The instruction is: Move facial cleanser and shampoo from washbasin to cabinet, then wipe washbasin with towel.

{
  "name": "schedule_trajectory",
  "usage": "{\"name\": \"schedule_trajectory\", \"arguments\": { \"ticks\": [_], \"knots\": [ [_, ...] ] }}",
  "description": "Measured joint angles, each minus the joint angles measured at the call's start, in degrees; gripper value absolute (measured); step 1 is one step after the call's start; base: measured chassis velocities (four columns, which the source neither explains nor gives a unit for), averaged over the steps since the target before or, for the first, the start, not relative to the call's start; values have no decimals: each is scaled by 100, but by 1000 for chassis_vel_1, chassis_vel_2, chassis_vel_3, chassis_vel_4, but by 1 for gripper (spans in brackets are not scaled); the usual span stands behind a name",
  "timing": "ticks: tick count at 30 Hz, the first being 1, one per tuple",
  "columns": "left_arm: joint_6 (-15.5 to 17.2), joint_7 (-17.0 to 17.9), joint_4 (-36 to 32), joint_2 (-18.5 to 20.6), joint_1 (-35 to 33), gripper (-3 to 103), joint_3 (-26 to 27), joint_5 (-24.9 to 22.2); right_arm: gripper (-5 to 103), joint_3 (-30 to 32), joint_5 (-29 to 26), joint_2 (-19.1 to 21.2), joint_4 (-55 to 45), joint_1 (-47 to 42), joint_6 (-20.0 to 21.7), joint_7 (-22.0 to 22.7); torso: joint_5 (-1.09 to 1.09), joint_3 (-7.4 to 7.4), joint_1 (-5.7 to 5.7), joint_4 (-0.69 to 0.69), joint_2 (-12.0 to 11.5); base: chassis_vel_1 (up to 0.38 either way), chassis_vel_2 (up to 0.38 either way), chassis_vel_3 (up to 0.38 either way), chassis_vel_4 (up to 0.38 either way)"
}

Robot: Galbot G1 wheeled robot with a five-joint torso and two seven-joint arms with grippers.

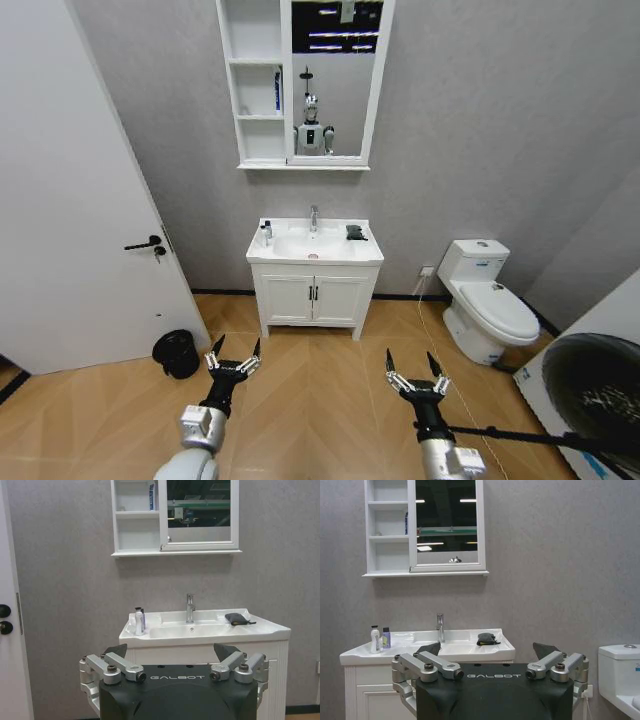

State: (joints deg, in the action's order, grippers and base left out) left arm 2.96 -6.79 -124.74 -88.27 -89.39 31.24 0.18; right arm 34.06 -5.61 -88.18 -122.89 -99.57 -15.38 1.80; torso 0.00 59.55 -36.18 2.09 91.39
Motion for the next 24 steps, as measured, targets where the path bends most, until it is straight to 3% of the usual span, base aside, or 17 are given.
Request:
{"name": "schedule_trajectory", "arguments": {
  "ticks": [13,24],
  "knots": [
    [-294,61,87,-17,-210,98,-86,118,100,121,-84,28,38,-219,-296,-3,0,-1,3,0,1,-33,24,23,-26],
    [-391,66,66,-67,-315,98,-95,176,100,148,-141,83,21,-270,-379,78,0,1,0,1,-1,-193,207,201,-188]
  ]
}}
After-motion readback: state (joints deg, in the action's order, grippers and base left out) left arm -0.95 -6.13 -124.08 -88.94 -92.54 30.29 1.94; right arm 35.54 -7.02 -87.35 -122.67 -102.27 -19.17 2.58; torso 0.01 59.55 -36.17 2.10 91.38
